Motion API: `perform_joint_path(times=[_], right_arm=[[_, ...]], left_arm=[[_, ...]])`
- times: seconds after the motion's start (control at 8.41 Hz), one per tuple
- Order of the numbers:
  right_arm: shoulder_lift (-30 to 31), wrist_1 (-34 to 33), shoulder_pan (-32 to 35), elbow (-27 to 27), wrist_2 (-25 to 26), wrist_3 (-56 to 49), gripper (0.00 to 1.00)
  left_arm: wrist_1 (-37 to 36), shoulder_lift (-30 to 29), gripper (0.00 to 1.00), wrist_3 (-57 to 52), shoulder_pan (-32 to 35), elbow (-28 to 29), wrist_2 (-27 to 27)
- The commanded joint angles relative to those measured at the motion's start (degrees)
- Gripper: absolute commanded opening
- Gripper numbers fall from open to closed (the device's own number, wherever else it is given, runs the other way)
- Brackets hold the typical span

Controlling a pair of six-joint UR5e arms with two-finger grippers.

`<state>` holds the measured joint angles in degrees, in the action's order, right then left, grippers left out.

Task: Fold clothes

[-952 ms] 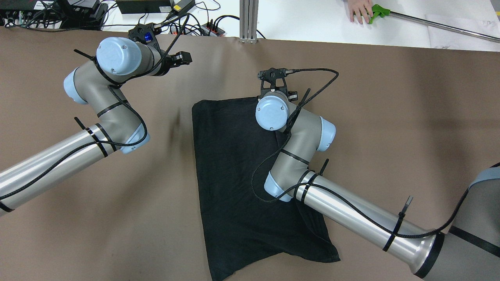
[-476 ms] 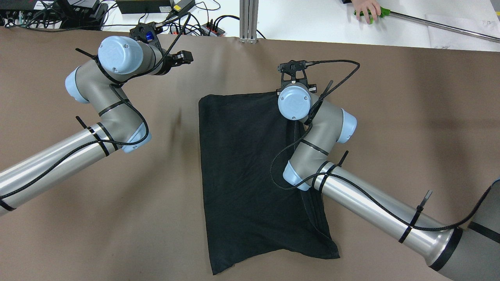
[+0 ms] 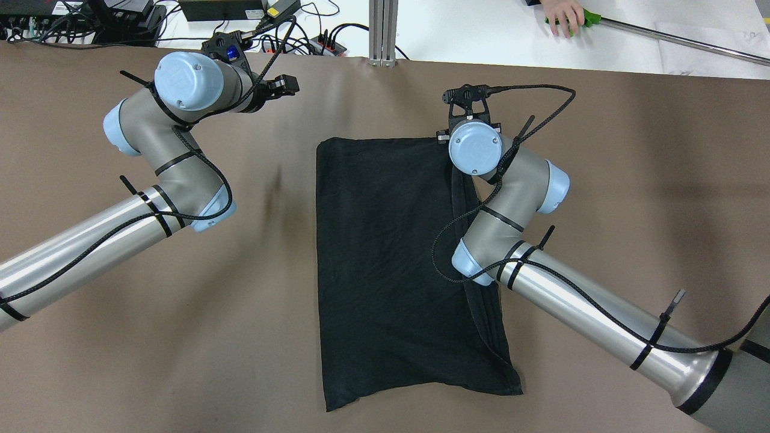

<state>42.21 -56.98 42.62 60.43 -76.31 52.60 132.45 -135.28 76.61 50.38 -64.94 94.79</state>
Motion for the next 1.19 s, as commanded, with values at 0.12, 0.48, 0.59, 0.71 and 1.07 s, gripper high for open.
perform_joint_path(times=[0.12,0.48,0.59,0.71,1.07], right_arm=[[6.47,-6.18,-0.78,14.77,-3.67,0.4,0.94],[9.04,-7.44,-5.44,15.95,-3.14,7.39,0.88],[8.6,-7.44,-5.53,14.47,-3.05,8.82,0.85],[8.68,-7.44,-5.71,13.85,-3.05,8.75,0.73],[8.86,-7.27,-3.53,13.4,-3.05,3.86,0.32]], left_arm=[[0.09,-0.69,0.95,0.56,0.16,0.43,0.13],[0.09,-0.69,0.95,0.12,0.16,0.43,0.13],[0.09,-0.69,0.95,0.03,0.25,0.51,0.13],[0.0,-0.69,0.95,-0.05,0.16,0.52,0.13],[0.0,-0.78,0.95,-0.05,0.16,0.6,0.13]])
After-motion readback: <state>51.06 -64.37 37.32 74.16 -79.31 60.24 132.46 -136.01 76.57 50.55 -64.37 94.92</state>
